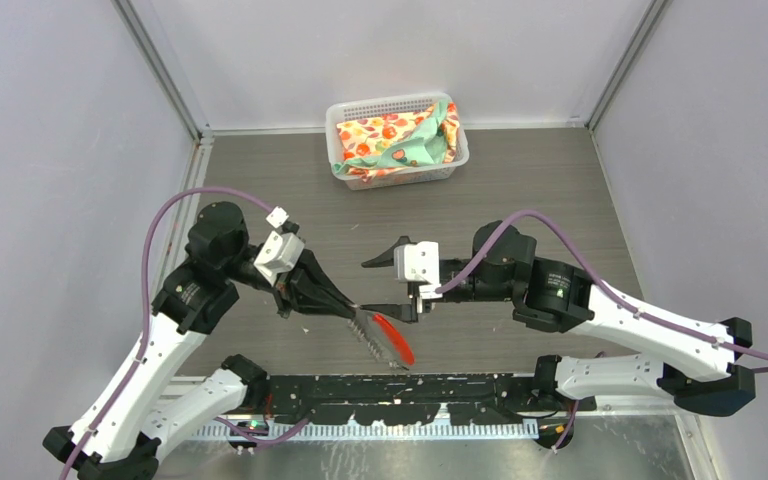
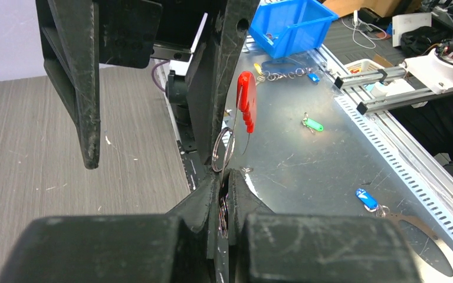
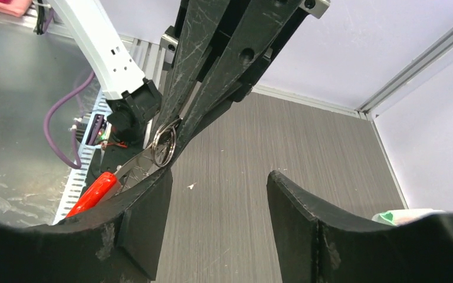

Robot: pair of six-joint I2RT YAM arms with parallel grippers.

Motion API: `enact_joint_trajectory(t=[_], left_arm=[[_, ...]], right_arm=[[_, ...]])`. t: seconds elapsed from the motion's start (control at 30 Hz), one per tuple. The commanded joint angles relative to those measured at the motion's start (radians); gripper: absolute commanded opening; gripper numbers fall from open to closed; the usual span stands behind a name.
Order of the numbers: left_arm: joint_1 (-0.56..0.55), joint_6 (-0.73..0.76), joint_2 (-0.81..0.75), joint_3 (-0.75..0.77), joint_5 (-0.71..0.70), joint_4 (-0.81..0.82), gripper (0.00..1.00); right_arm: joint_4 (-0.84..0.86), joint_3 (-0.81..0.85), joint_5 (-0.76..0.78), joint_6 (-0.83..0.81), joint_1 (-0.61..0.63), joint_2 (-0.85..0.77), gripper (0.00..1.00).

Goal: Put the keys on the keyring

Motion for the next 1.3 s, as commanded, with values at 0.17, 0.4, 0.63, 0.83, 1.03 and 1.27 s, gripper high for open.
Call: enact_joint_trajectory(t=[0.17, 0.4, 0.63, 0.83, 1.03, 1.27], left_arm=[[-0.002, -0.027, -0.003, 0.043, 0.015, 0.078, 0.00], [-0.002, -0.027, 0.004, 0.038, 0.009, 0.077, 0.00], [-0.002, -0.027, 0.002, 0.031, 0.006, 0.077, 0.00], [-0.002, -0.027, 0.005, 0.037, 0.001, 0.070, 0.00], [-0.002, -0.027, 0.008, 0.046, 0.007, 0.060, 0.00], [-0.002, -0.045, 0.006, 0.037, 0.034, 0.057, 0.00]], right_arm=[[0.170, -0.043, -0.103, 0.076, 0.004, -0.038, 0.65], [0.301, -0.063, -0.081, 0.129, 0.005, -0.030, 0.58], [0.325, -0.076, -0.118, 0.148, 0.005, -0.022, 0.46], [0.136, -0.013, -0.191, 0.117, 0.005, -0.013, 0.30], [-0.083, 0.098, -0.195, 0.051, 0.005, 0.027, 0.19], [0.034, 0.079, -0.155, 0.079, 0.005, 0.011, 0.01]])
